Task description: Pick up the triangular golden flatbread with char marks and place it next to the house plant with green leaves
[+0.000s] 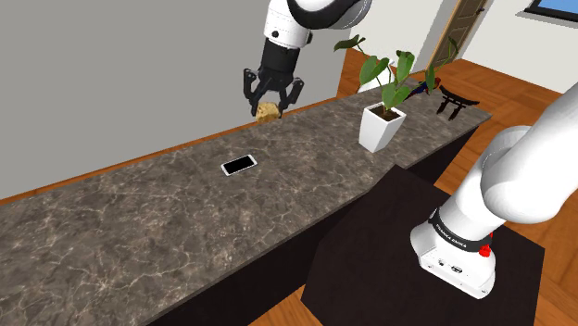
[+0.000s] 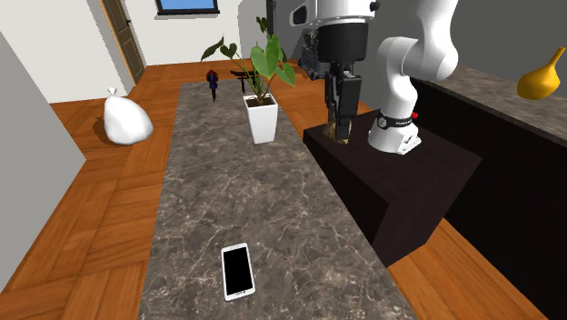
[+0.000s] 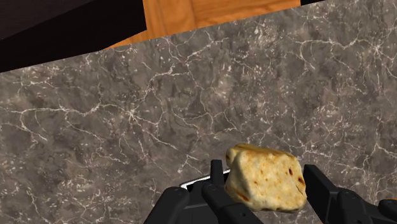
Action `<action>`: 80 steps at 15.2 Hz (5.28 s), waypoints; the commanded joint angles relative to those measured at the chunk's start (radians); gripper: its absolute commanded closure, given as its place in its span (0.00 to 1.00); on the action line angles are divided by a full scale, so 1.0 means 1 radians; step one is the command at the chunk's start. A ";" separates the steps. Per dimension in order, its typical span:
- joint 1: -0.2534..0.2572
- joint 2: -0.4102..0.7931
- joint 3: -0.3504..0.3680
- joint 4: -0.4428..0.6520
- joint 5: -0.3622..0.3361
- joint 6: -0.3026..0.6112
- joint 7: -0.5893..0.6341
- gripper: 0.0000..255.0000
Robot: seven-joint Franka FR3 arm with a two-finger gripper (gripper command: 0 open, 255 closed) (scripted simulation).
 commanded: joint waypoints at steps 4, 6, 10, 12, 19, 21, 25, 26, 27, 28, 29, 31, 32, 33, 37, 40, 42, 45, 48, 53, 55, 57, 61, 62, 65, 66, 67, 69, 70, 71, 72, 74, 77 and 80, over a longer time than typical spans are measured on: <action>-0.003 -0.014 -0.004 0.055 -0.007 -0.069 0.012 1.00; -0.004 -0.019 -0.005 0.077 -0.009 -0.095 0.017 1.00; -0.006 -0.026 -0.008 0.123 -0.014 -0.147 0.027 1.00; -0.007 -0.029 -0.009 0.147 -0.016 -0.174 0.032 1.00; -0.010 -0.030 -0.013 0.239 -0.024 -0.265 0.050 1.00; -0.010 -0.028 -0.014 0.268 -0.026 -0.292 0.055 1.00; -0.012 -0.022 -0.015 0.328 -0.031 -0.345 0.066 1.00; -0.012 -0.019 -0.016 0.343 -0.032 -0.358 0.069 1.00; -0.012 -0.017 -0.016 0.359 -0.033 -0.371 0.072 1.00; -0.012 -0.014 -0.016 0.376 -0.035 -0.385 0.074 1.00; -0.013 -0.012 -0.017 0.392 -0.036 -0.398 0.077 1.00; -0.013 -0.005 -0.017 0.426 -0.038 -0.425 0.083 1.00; -0.013 -0.001 -0.017 0.444 -0.039 -0.439 0.086 1.00; -0.014 0.002 -0.017 0.461 -0.041 -0.452 0.089 1.00; -0.024 -0.005 -0.033 0.485 -0.038 -0.487 0.071 1.00; -0.053 -0.048 -0.078 0.441 -0.029 -0.503 -0.003 1.00; -0.072 -0.071 -0.110 0.418 -0.026 -0.515 -0.052 1.00; -0.100 -0.098 -0.157 0.394 -0.026 -0.535 -0.125 1.00; -0.127 -0.115 -0.206 0.380 -0.031 -0.555 -0.197 1.00; -0.173 -0.122 -0.287 0.381 -0.044 -0.591 -0.317 1.00; -0.191 -0.117 -0.320 0.389 -0.050 -0.606 -0.365 1.00; -0.209 -0.108 -0.352 0.402 -0.056 -0.621 -0.413 1.00; -0.245 -0.076 -0.418 0.443 -0.064 -0.653 -0.511 1.00; -0.246 -0.081 -0.417 0.424 -0.065 -0.639 -0.513 1.00; -0.246 -0.094 -0.415 0.370 -0.067 -0.598 -0.520 1.00; -0.246 -0.097 -0.414 0.352 -0.068 -0.584 -0.522 1.00; -0.246 -0.101 -0.414 0.335 -0.069 -0.571 -0.524 1.00; -0.247 -0.107 -0.413 0.301 -0.069 -0.544 -0.529 1.00; -0.247 -0.110 -0.413 0.285 -0.070 -0.530 -0.531 1.00; -0.247 -0.113 -0.412 0.269 -0.070 -0.517 -0.534 1.00; -0.247 -0.115 -0.412 0.253 -0.070 -0.504 -0.536 1.00; -0.248 -0.120 -0.411 0.222 -0.070 -0.477 -0.541 1.00; -0.248 -0.124 -0.411 0.177 -0.070 -0.438 -0.549 1.00; -0.249 -0.127 -0.410 0.135 -0.069 -0.399 -0.556 1.00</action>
